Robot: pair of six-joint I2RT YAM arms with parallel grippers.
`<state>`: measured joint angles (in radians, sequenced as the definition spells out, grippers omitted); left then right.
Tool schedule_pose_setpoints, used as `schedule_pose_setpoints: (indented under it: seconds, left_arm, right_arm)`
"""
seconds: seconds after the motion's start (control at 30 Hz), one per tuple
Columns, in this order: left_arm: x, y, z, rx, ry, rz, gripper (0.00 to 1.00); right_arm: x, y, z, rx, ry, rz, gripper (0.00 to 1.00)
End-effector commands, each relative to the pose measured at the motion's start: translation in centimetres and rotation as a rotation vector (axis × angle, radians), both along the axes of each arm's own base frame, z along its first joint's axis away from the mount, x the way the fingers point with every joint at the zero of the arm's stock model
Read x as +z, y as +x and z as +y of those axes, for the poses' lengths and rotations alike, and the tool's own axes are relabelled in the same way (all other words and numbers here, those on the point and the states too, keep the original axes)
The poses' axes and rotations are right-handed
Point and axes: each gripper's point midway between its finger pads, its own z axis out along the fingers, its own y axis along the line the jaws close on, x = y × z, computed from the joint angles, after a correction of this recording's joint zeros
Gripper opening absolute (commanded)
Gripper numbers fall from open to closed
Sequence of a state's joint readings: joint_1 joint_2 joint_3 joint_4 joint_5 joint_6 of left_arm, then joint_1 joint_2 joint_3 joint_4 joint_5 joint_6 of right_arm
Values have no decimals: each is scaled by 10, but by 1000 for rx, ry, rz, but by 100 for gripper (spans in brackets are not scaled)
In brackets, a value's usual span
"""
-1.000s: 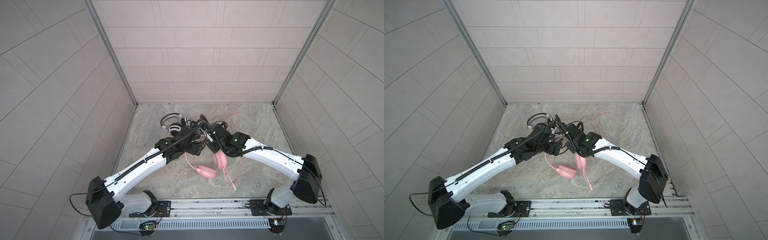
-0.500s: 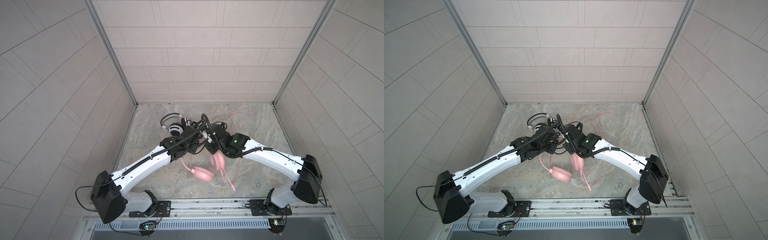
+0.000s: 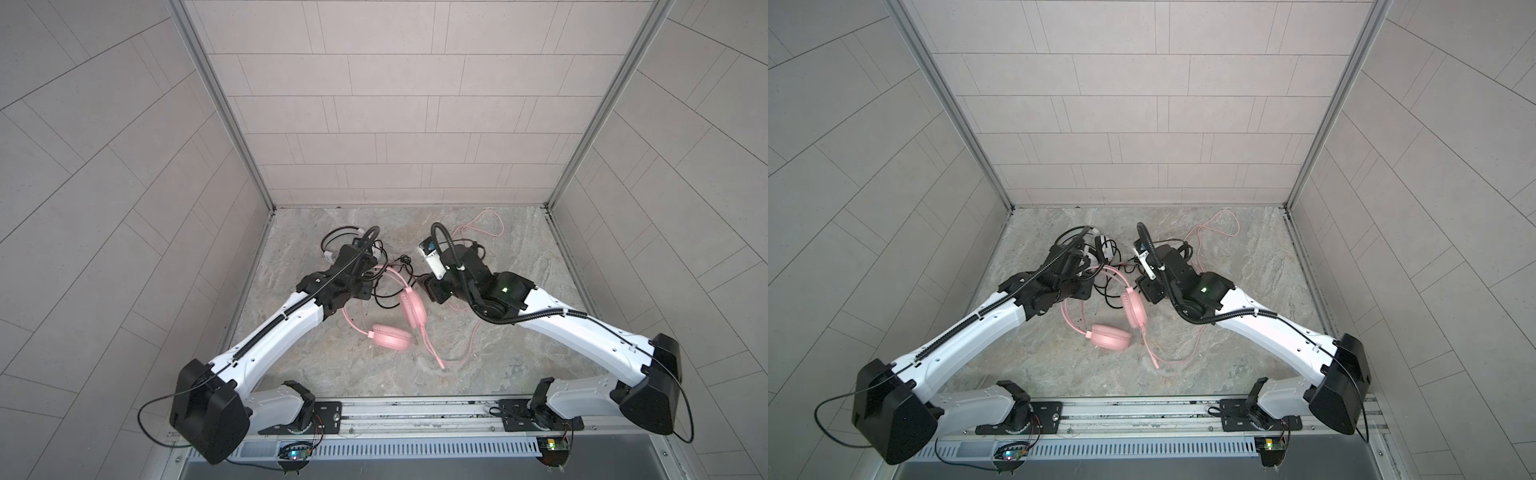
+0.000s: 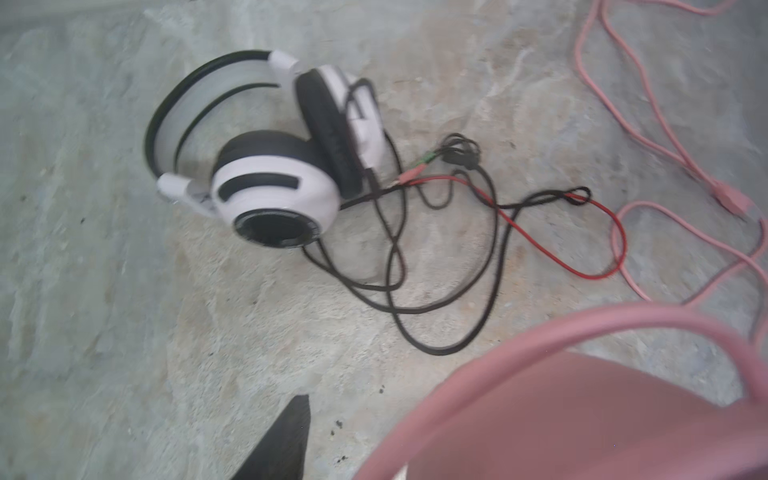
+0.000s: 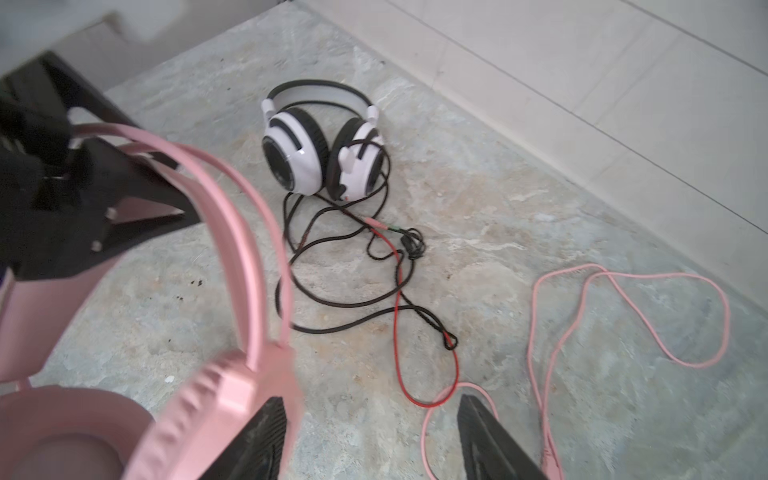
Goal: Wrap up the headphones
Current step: 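Open the right gripper and lift the pink headset with the left gripper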
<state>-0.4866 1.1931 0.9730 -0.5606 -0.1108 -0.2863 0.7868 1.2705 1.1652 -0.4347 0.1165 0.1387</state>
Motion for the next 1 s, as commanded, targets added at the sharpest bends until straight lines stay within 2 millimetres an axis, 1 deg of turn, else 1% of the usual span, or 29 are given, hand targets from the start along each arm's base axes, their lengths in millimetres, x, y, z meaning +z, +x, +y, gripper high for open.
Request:
schedule_pose_setpoints:
  seconds: [0.0,0.1,0.17,0.23,0.3,0.33,0.4,0.53,0.6,0.63,0.7,0.77,0.83,0.87,0.97]
  left_arm:
    - [31,1,11,70,-171,-71,0]
    - [59,8,25,133,-274,-120,0]
    - [80,15,30,169,-363,-153,0]
    - [101,23,31,180,-460,-188,0]
    - [123,28,26,165,-543,-189,0]
    - [132,30,24,155,-572,-187,0]
    - [150,33,25,154,-597,-189,0]
    - [183,41,40,174,-618,-221,0]
    - [197,44,53,197,-601,-244,0]
    - [204,46,61,215,-600,-258,0]
    - [216,50,70,228,-608,-286,0]
    - [223,55,74,229,-637,-291,0]
    - [229,58,74,212,-665,-288,0]
    - [230,58,75,216,-666,-289,0]
    - [233,61,83,233,-654,-300,0]
  right_arm:
    - [10,12,-36,-121,87,-29,68]
    - [-4,21,-67,-180,146,5,68]
    - [-18,24,-76,-174,182,31,68]
    - [-34,25,-76,-133,189,61,68]
    - [-51,29,-75,-123,167,81,68]
    - [-57,30,-74,-120,162,92,68]
    - [-69,34,-72,-113,165,121,69]
    - [-86,39,-72,-124,169,159,69]
    - [-92,43,-76,-144,176,168,69]
    - [-94,44,-78,-150,185,174,69]
    - [-96,46,-80,-154,202,181,69]
    - [-100,45,-81,-155,208,191,69]
    - [-106,41,-77,-102,199,175,69]
    - [-108,41,-79,-112,192,167,69]
    - [-103,41,-85,-127,188,117,69]
